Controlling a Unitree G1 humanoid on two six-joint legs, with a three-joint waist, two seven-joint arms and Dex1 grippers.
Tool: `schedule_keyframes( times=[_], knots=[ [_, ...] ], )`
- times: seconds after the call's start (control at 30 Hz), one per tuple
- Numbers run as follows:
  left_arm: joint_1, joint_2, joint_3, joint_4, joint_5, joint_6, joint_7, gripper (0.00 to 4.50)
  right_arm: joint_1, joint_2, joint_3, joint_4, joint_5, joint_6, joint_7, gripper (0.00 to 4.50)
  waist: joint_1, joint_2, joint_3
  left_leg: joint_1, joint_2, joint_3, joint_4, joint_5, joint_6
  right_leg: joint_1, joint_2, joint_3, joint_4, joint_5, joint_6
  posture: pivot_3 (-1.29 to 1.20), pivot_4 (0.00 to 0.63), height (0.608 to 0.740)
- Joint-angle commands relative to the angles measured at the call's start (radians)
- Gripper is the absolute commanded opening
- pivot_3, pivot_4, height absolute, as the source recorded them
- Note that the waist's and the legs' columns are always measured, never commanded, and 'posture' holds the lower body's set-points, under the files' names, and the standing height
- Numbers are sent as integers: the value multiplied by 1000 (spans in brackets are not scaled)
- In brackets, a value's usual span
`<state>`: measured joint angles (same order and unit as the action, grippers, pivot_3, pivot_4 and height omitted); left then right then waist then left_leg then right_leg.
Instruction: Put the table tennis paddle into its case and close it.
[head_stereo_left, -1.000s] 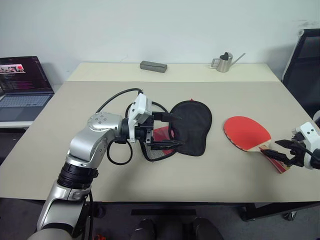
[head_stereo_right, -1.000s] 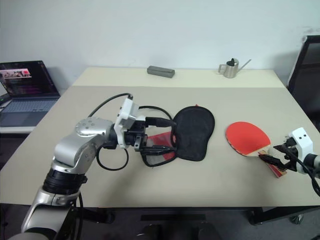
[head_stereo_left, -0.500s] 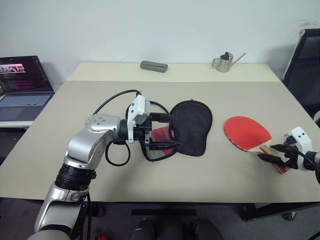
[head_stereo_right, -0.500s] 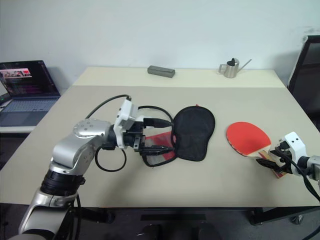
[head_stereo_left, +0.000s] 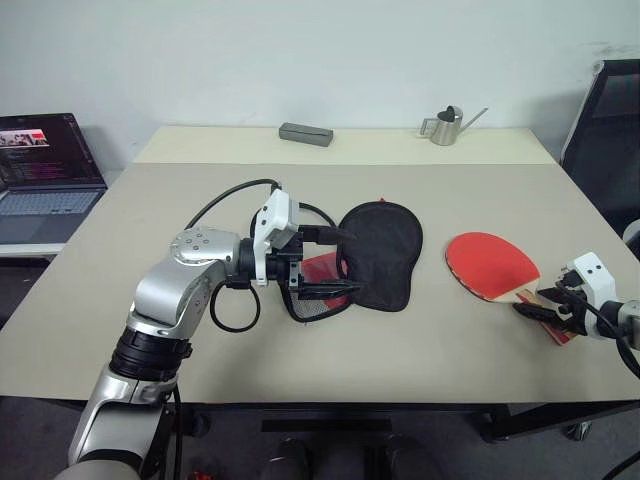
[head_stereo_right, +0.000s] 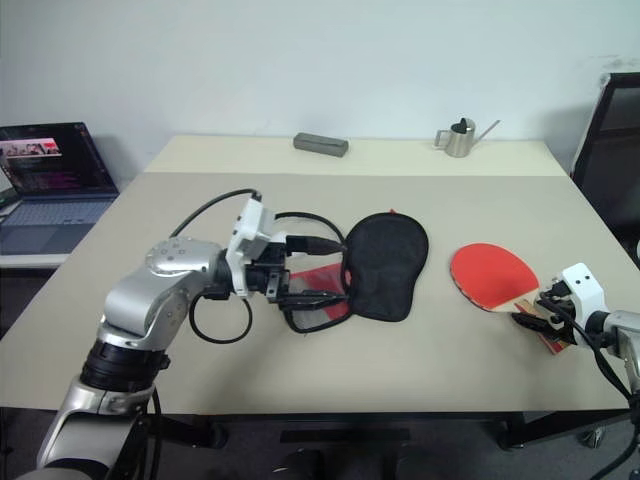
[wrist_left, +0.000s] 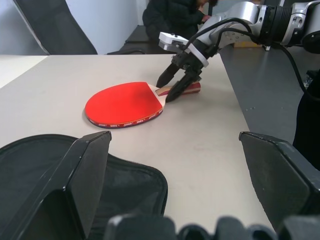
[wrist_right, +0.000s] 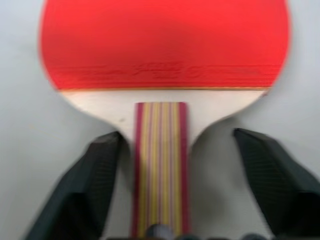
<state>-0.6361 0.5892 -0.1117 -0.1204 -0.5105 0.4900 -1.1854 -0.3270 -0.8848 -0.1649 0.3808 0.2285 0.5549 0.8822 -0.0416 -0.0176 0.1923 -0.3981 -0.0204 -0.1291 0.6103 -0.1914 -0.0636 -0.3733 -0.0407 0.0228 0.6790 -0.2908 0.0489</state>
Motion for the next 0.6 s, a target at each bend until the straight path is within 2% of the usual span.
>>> schedule_keyframes(
  times=[0.03, 0.17, 0.3, 0.5, 0.6],
  knots=[
    [6, 16, 36, -45, -11, -9, 12, 4500, 6, 14, 26, 13, -31, 23, -36, 2184, 0, -2, -1, 0, 0, 0, 0, 0, 0, 0, 0, 0, 0, 0, 0, 0, 150, 740],
    [19, 26, 48, -51, -14, -8, 26, 4500, 4, 23, 19, -11, -38, 50, -80, 1131, 0, -5, -3, 0, 0, 0, 0, 0, 0, 0, 0, 0, 0, 0, 1, 0, 150, 740],
    [35, 43, 78, -45, -15, -10, 39, 4500, -11, 38, -18, -63, -21, 98, -137, 1116, 0, -6, -3, 0, 0, 1, 1, 0, 1, 1, 0, 1, -1, 3, 1, 0, 150, 740],
    [63, 86, 147, -13, -15, -27, 47, 4500, -54, 59, -67, -277, 37, 247, -205, 1116, 0, -5, -2, 0, 0, 8, 1, 2, 3, -3, 0, 11, -1, 4, -1, 0, 150, 740],
    [80, 112, 183, 14, -6, -41, 48, 4500, -90, 74, -76, -374, 71, 317, -238, 1116, -2, -4, -1, -2, 0, 15, -1, 2, 3, -9, 0, 17, -1, 7, 4, 0, 150, 740]
  ],
)
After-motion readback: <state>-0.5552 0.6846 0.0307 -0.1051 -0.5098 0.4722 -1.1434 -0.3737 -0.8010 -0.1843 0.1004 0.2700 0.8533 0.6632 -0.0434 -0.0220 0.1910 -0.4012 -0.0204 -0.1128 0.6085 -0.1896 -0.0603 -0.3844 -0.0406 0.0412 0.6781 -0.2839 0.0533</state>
